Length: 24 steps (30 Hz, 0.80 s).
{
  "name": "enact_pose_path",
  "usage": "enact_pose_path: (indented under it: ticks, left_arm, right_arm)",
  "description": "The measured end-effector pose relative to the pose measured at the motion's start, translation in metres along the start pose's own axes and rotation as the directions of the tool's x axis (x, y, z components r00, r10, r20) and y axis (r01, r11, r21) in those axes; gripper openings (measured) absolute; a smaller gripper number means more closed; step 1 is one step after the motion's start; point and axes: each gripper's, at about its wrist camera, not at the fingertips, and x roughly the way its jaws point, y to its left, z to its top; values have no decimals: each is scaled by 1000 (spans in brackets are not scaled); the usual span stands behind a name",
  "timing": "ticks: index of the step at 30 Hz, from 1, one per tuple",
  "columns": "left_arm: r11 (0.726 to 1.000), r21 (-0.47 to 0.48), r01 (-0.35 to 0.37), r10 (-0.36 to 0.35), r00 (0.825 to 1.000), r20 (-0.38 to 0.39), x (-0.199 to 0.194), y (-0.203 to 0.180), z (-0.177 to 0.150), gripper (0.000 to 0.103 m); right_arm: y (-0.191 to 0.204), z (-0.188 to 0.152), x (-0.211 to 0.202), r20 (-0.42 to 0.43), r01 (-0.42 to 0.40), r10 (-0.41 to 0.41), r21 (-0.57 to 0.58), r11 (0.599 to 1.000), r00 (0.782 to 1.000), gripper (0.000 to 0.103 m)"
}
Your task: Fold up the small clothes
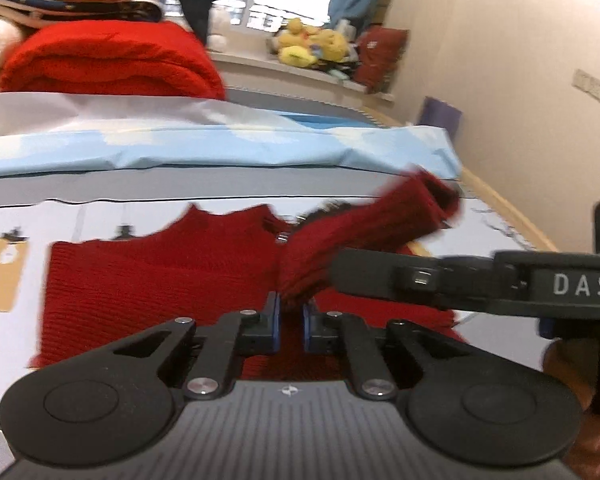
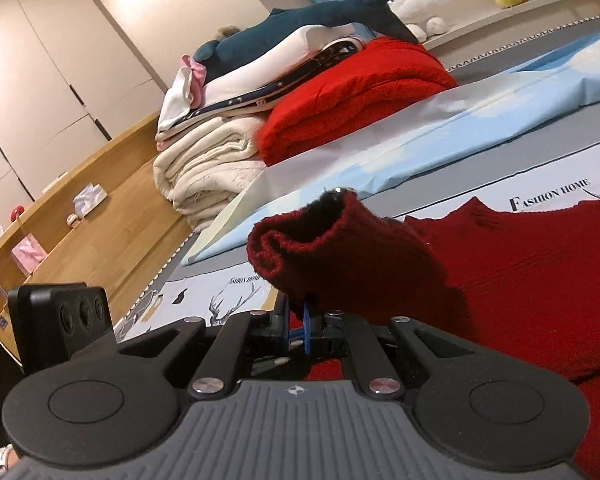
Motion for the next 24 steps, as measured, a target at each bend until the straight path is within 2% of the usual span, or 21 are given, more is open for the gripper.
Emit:
enact_pose_path:
  ticks: [2, 3, 4, 5, 7, 8, 9, 10, 11, 12, 13, 14, 15, 16, 18, 20, 21, 23, 24]
  left_arm:
    - [998, -42, -48, 48, 999, -8, -2, 18, 6, 10]
    - [993, -69, -98, 97, 995, -19, -4, 33, 9, 10]
    - [984, -95, -153, 150, 988, -32, -5, 48, 12, 10]
    - [967, -134, -219, 213, 976, -54, -8, 68, 14, 10]
    - [906, -239, -348, 331, 937, -111, -19, 118, 18, 10]
    - [862, -286, -417, 396, 909, -132, -29, 146, 19, 10]
    - [796, -326, -510, 490, 859, -147, -43, 177, 19, 10]
    - [716, -344, -607, 590, 790, -166, -57, 201, 19, 10]
    - [574, -343, -744, 729, 655, -199, -74, 227, 17, 10]
    - [443, -334, -832, 819, 527, -226, -87, 244, 16, 10]
    - [317, -324, -891, 882, 402, -244, -100, 258, 15, 11]
    - [241, -334, -911, 910, 332, -249, -113, 269, 14, 11]
    - [227, -372, -900, 911, 331, -246, -124, 275, 15, 11]
    - [250, -407, -879, 902, 364, -231, -129, 275, 17, 11]
    - [356, -412, -838, 867, 461, -189, -122, 268, 26, 15]
    - [480, -398, -781, 798, 578, -171, -105, 260, 32, 16]
    - [516, -396, -759, 771, 614, -172, -99, 254, 29, 16]
    - [573, -396, -718, 716, 673, -185, -84, 246, 33, 16]
    - [591, -396, -703, 698, 692, -186, -80, 240, 30, 15]
  right_arm:
    - [-4, 2, 6, -10, 33, -32, 8, 999, 999, 14]
    - [-5, 2, 9, -11, 53, -53, -7, 999, 999, 28]
    - [-4, 1, 11, -8, 76, -76, -26, 997, 997, 33]
    - [-3, 0, 13, -5, 111, -112, -56, 992, 994, 38]
    - [-2, -3, 24, -25, 190, -193, -103, 976, 981, 40]
    - [-3, -6, 31, -51, 228, -236, -125, 966, 971, 40]
    - [-2, -10, 38, -74, 257, -271, -155, 954, 960, 40]
    - [-2, -14, 45, -97, 283, -305, -196, 939, 947, 40]
    - [0, -19, 52, -116, 300, -335, -241, 923, 935, 40]
    - [2, -26, 60, -133, 309, -361, -301, 902, 923, 40]
    - [6, -33, 67, -143, 311, -379, -352, 883, 914, 40]
    - [8, -38, 73, -154, 311, -396, -393, 865, 905, 42]
    - [11, -44, 81, -165, 314, -418, -435, 844, 894, 44]
    - [13, -50, 88, -172, 312, -433, -471, 825, 885, 44]
    - [16, -61, 99, -182, 299, -455, -538, 788, 872, 45]
    - [20, -70, 107, -182, 292, -479, -595, 749, 859, 45]
    - [22, -74, 112, -181, 287, -488, -619, 731, 854, 46]
    - [24, -81, 120, -169, 287, -517, -669, 685, 839, 48]
    - [25, -85, 125, -162, 290, -537, -696, 656, 828, 48]
